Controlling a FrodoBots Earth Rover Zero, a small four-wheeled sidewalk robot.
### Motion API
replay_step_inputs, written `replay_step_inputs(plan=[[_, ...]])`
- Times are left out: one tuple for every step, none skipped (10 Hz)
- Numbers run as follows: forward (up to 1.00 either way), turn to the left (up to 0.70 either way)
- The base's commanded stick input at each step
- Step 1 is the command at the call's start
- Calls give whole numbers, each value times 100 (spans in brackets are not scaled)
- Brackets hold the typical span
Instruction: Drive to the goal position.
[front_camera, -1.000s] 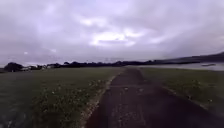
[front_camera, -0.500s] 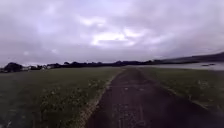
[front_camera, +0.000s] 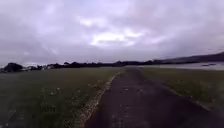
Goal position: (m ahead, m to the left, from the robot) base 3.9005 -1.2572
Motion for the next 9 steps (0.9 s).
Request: replay_step_inputs(plan=[[50,0],[50,0],[50,0],[50,0],[50,0],[50,0],[50,0],[50,0],[50,-5]])
